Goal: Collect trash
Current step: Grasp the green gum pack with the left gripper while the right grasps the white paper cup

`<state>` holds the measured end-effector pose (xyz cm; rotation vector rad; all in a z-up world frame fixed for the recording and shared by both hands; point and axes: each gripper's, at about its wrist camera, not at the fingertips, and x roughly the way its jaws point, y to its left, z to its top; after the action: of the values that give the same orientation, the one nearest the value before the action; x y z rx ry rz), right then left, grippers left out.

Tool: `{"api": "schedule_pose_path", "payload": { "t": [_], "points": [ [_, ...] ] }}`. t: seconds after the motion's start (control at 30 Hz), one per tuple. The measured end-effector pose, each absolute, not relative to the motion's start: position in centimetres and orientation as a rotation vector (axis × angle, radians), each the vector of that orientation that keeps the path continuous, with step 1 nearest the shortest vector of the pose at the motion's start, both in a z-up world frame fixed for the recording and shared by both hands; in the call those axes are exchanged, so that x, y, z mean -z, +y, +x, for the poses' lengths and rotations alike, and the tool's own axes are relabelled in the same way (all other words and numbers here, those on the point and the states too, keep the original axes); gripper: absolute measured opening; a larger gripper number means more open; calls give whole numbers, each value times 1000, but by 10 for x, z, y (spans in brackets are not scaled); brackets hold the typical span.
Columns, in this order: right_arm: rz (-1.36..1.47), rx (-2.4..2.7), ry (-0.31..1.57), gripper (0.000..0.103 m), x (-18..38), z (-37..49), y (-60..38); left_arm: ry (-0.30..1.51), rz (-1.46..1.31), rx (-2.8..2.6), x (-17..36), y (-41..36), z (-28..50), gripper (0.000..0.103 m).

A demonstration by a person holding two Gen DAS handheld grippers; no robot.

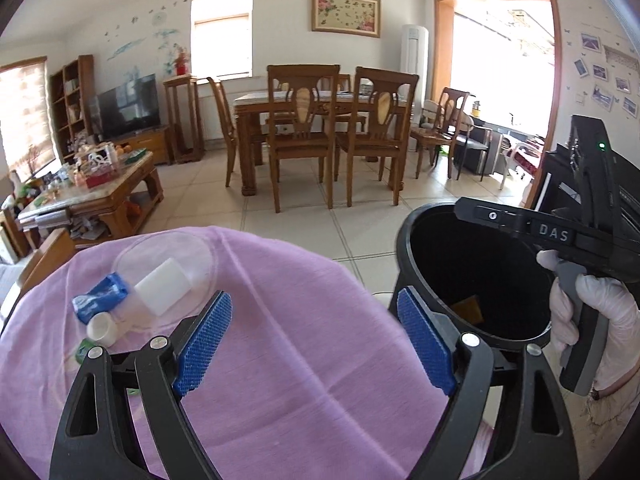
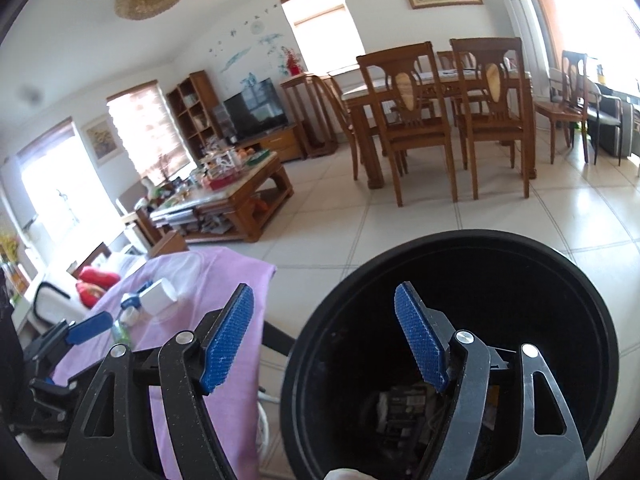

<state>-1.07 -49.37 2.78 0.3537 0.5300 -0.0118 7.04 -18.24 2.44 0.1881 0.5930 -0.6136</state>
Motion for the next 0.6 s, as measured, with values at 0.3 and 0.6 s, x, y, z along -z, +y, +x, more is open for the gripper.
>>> {"api": "schedule_pose_path", "payload": {
  "t": [0.3, 0.6],
  "points": [
    [276, -117, 580, 73, -32, 38, -408, 710, 173, 359, 1, -96, 122, 84],
    [204, -196, 631, 73, -32, 78, -342, 824, 154, 243, 17, -64, 163, 84]
  ]
}}
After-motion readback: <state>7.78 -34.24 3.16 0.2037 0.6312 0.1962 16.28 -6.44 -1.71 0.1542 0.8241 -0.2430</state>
